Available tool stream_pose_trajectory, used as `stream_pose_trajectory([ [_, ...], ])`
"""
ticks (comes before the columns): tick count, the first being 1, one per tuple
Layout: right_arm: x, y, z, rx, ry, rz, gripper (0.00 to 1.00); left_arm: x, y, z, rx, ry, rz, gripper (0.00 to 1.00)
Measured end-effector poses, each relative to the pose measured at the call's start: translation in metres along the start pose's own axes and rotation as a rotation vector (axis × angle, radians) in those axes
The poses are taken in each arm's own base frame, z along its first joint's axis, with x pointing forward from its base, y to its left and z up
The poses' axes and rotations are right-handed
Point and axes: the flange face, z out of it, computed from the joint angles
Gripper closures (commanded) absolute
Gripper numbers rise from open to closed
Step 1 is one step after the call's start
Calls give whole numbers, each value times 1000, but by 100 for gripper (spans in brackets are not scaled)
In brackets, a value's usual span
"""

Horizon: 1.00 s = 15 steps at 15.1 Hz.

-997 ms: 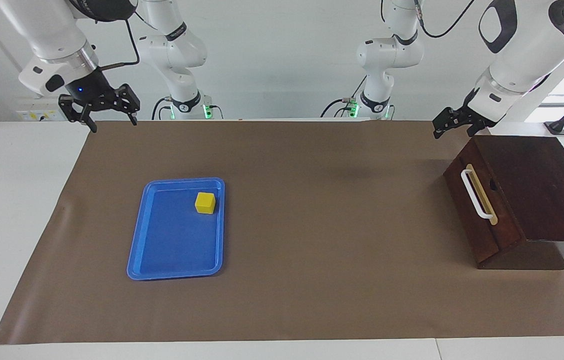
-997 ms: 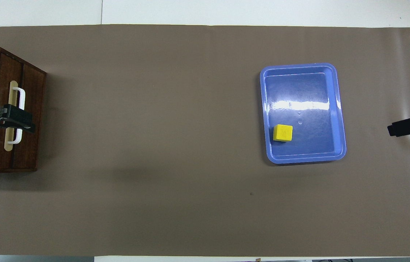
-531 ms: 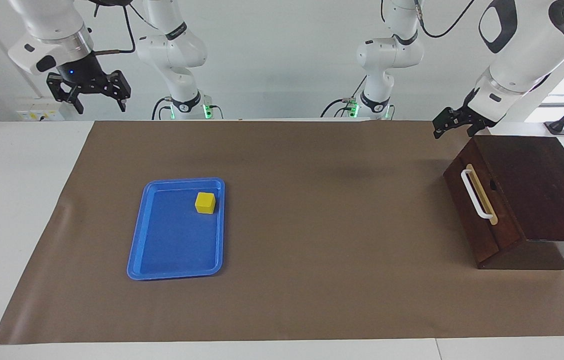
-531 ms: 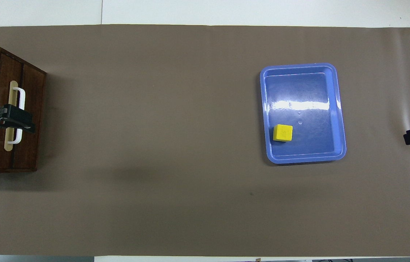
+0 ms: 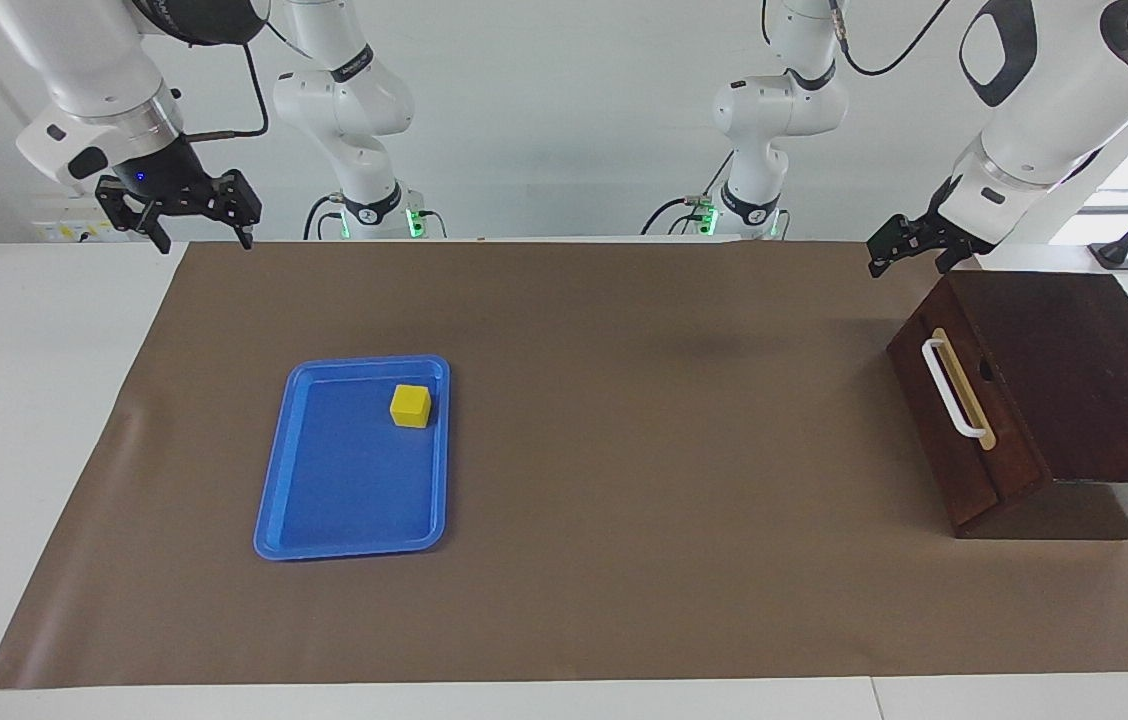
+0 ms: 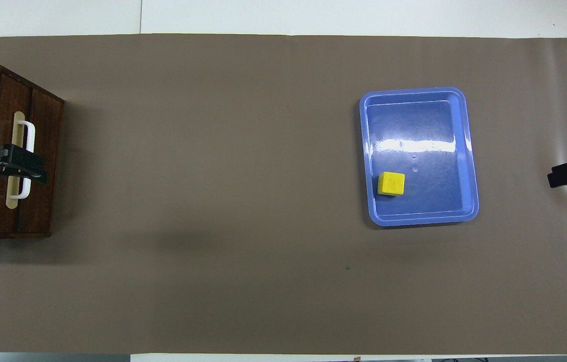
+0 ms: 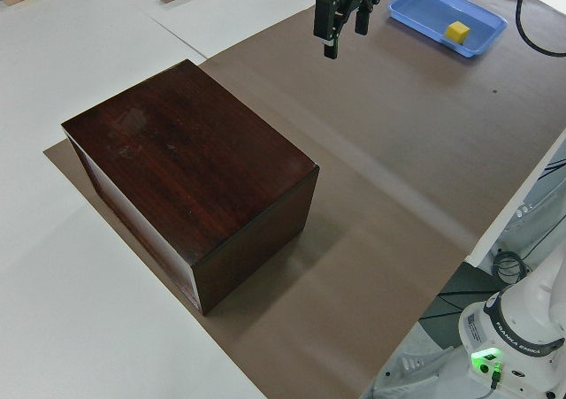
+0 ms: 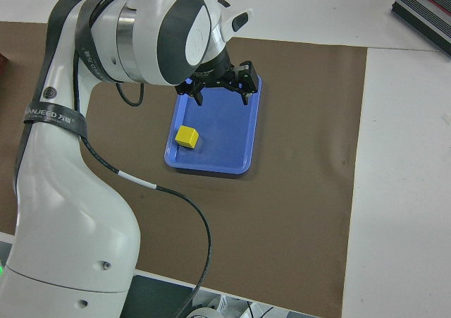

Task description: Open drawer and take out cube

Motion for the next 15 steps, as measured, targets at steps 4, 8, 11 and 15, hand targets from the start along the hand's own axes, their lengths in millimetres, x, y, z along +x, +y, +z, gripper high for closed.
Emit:
stream_pose_trajectory([
  [4,0,-1,0,9,2,-1,0,0,-1,0,0,0,-2,0],
  [8,0,-1,0,12,2,-1,0,0,-1,0,0,0,-2,0],
  [11,4,-1,8,12,9,-2,0,0,-1,0,0,0,-2,0],
  [15,5,-2,14,13,1,-3,0,0,-1,0,0,0,-2,0],
])
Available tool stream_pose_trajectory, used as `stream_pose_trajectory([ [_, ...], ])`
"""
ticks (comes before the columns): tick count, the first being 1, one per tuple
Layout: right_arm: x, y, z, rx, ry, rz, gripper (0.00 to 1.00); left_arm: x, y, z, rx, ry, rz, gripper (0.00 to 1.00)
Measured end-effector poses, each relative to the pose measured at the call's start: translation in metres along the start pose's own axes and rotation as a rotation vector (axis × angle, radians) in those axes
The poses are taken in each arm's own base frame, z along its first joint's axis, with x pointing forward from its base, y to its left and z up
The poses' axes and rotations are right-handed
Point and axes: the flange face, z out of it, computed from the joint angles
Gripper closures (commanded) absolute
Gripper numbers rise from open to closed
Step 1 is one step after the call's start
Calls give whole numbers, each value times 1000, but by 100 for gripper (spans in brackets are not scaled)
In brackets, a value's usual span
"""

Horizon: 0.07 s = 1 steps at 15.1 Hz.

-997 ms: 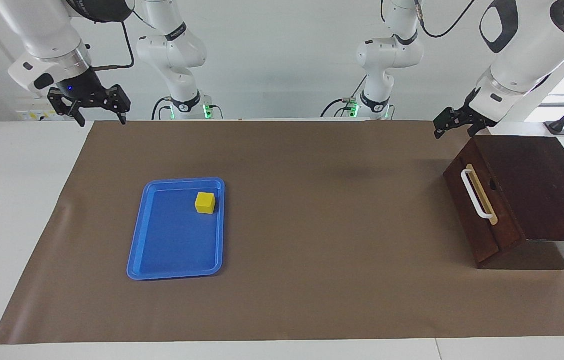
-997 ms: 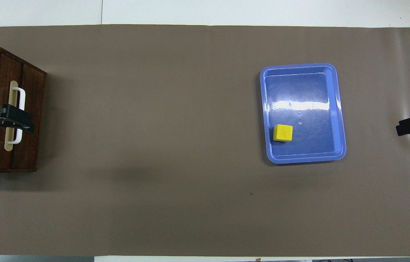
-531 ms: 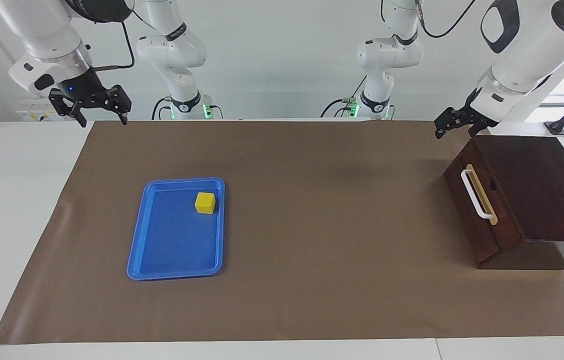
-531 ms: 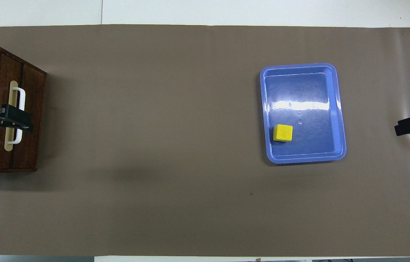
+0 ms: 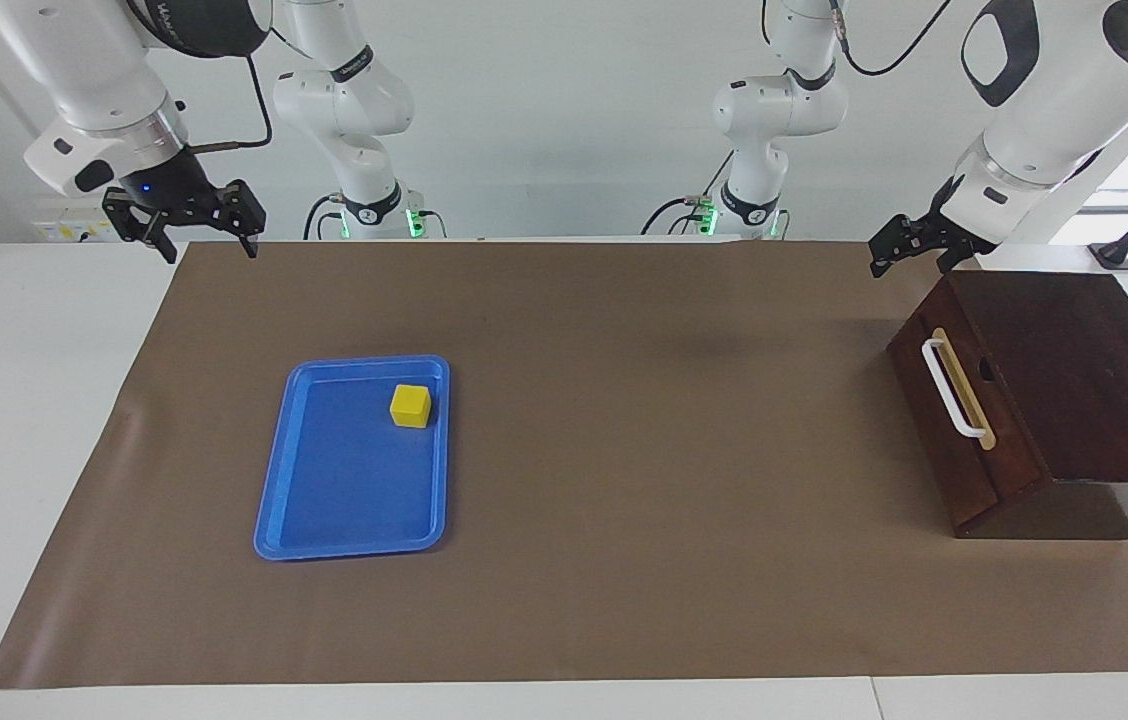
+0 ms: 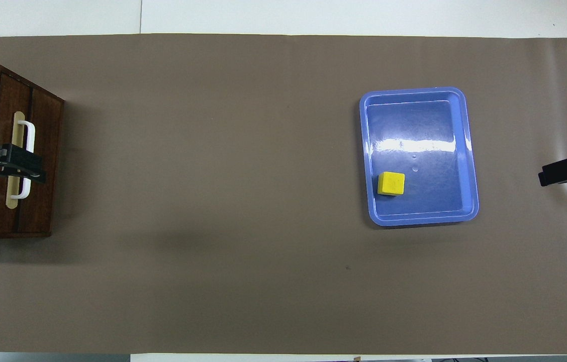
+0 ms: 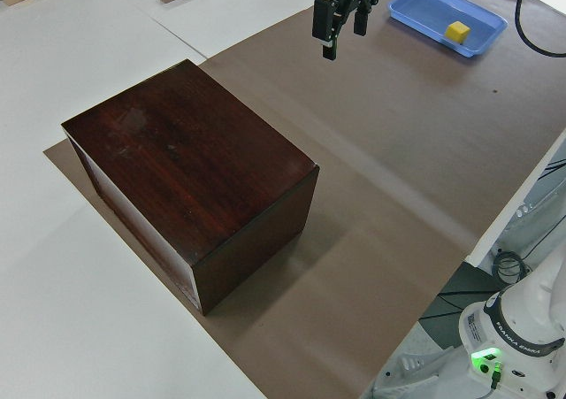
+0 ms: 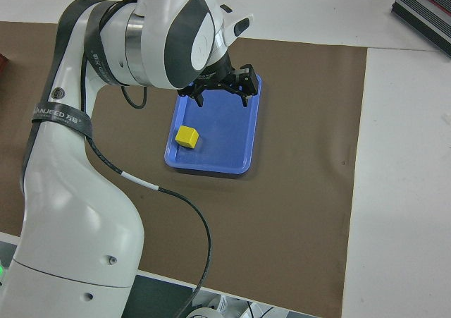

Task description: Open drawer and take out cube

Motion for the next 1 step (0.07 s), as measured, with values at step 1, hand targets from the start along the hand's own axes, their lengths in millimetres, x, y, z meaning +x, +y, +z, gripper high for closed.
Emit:
stream_pose_trajectory([
  [1,0,0,0,0,0,0,0,0,0,0,0,0,0,0],
])
